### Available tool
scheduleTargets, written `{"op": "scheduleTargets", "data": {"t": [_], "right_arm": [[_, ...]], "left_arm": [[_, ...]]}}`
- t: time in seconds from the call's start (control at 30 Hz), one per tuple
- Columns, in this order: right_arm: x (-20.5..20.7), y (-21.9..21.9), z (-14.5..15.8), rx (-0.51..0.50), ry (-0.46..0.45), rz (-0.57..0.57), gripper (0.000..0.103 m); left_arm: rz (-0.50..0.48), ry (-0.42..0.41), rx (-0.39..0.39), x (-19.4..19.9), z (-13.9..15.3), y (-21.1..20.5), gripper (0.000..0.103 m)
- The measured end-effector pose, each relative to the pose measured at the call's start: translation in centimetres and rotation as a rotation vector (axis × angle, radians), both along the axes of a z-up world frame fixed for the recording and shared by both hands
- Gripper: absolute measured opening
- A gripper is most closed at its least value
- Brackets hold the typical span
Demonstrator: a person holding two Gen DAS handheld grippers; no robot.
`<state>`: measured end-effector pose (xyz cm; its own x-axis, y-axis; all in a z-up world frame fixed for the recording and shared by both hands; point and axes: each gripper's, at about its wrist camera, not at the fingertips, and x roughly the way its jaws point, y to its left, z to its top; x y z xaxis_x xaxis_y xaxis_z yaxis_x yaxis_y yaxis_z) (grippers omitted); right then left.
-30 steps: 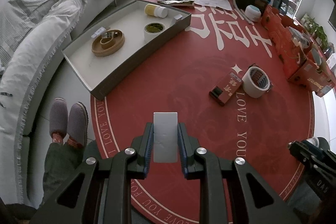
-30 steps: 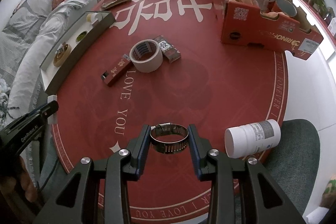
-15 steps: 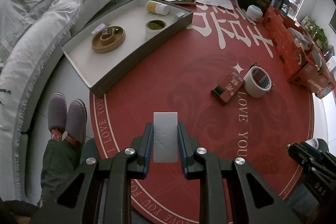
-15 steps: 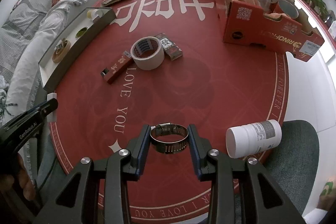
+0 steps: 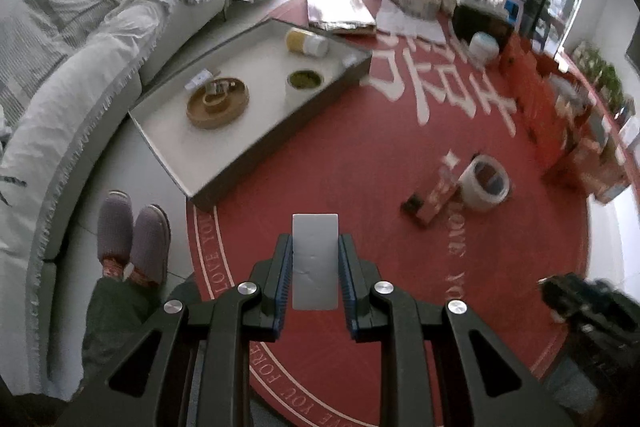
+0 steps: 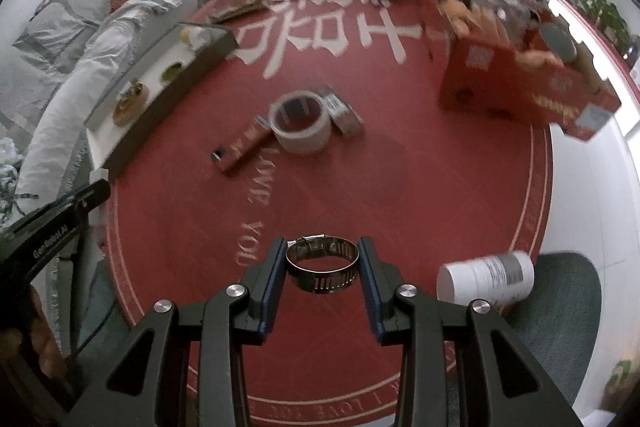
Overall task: Organize rigid objects
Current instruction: 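Carry the block and clamp over the white box lid with both tools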
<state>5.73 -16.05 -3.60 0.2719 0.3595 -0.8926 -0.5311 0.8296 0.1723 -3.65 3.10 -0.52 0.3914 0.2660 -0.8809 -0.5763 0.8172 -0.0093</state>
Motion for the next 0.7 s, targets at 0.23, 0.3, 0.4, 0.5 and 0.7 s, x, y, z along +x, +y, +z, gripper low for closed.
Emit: {"op": "scheduleTargets", "data": {"t": [0.23,0.3,0.4,0.5,0.7], "right_arm": [[1.3,4.0,4.5,0.096,-0.049,0.059,0.037],[1.9,5.5,6.2,0.121,-0.07,0.084,0.037],[2.9,7.9,8.7,0.162,-0.099,0.116,0.037],[3.9,10.7,11.3,0.209,-0.128,0.148,0.037],[6.2,16.7,15.6,0.273,-0.183,0.205,0.037]], "left_arm": [[0.0,-0.112,0.007,1.5,5.4,1.5,0.025],[0.015,-0.145,0.017,2.0,7.1,2.7,0.025],[0.052,-0.183,0.04,2.7,9.4,4.9,0.025],[0.102,-0.216,0.046,3.3,11.1,7.7,0.025],[0.188,-0.241,0.069,4.9,12.5,12.5,0.025]]}}
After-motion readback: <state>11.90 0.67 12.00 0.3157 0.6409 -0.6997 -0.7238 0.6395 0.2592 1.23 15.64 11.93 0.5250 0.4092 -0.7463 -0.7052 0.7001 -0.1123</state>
